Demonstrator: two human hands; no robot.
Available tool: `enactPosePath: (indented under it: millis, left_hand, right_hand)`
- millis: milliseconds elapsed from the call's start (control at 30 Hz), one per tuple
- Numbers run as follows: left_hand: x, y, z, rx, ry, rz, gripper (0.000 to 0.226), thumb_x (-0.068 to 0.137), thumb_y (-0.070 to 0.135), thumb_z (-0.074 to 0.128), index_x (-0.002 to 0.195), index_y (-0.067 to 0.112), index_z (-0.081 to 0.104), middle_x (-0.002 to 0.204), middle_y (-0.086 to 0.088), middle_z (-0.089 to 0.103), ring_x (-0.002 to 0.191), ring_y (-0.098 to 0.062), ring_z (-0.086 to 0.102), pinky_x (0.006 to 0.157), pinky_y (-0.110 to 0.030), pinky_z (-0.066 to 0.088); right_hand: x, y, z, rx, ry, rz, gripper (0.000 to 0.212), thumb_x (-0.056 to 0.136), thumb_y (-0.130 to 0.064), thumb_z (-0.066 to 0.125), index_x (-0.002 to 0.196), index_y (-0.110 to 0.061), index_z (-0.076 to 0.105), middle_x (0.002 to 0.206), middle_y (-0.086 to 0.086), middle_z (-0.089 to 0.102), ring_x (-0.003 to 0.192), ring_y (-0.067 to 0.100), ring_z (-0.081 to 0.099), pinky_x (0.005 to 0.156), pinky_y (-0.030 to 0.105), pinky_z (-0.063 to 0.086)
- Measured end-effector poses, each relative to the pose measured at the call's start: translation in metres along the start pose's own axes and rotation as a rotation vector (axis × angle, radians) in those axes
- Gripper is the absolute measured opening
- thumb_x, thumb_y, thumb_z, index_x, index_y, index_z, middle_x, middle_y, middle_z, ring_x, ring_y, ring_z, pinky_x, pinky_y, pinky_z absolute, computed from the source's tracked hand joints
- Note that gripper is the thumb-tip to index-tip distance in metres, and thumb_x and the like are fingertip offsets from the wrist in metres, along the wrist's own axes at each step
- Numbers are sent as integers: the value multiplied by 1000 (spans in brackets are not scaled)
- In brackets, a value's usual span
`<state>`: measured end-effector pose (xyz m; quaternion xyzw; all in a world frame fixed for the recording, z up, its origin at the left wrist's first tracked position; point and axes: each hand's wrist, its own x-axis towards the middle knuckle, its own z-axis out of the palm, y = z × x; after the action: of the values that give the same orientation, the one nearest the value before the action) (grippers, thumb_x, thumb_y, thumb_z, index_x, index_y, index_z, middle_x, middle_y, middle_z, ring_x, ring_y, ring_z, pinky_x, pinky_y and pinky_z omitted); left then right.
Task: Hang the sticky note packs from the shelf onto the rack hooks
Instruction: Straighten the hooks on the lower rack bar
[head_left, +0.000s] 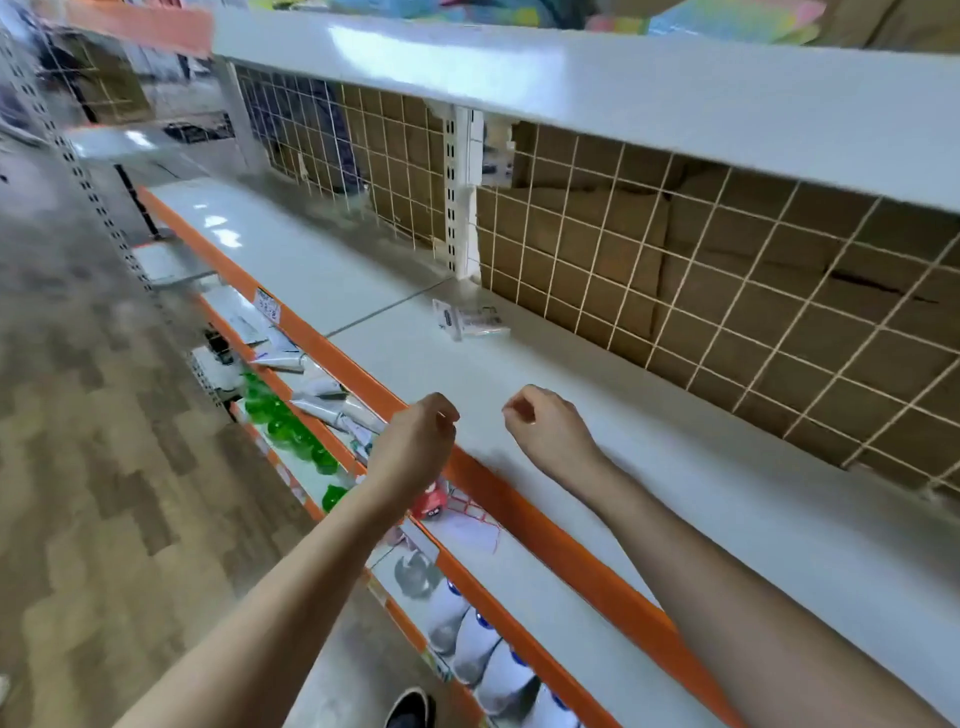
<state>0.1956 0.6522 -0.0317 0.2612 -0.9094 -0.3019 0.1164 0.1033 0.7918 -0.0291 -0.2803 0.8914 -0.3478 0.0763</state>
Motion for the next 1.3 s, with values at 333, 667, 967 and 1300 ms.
enactPosePath:
  millis: [333,667,967,1300]
  left_hand:
    - [161,-56,-31,-58,-150,129,39,84,1,42,118,17,54,118,-7,62,109,-27,56,89,-35,46]
    - [232,-67,1,-3,-203,363,48,83,9,51,130,12,50,121,-18,48,115,-35,42,87,-40,39]
    - [244,-69,24,82,21,464,22,85,14,61,105,5,65,121,-19,56,127,-37,38,86,-44,39]
    - [196,-3,27,-446,-239,330,48,87,35,66,127,18,47,108,3,60,103,-21,59,92,-38,48]
  right_hand:
    - [143,-39,55,-220,-25,17,42,93,-30,56,130,-11,50,138,10,47,132,27,36,107,32,29]
    - [199,-29,92,-457,55,120,62,90,-38,57,143,-15,34,149,8,34,141,25,22,113,35,17]
    - [190,-24,96,-545,252,31,27,97,-22,43,117,-13,59,126,6,59,123,25,48,97,34,34]
    - [117,-24,37,-88,574,312,23,101,-21,40,115,-4,48,94,26,65,85,46,61,61,40,39]
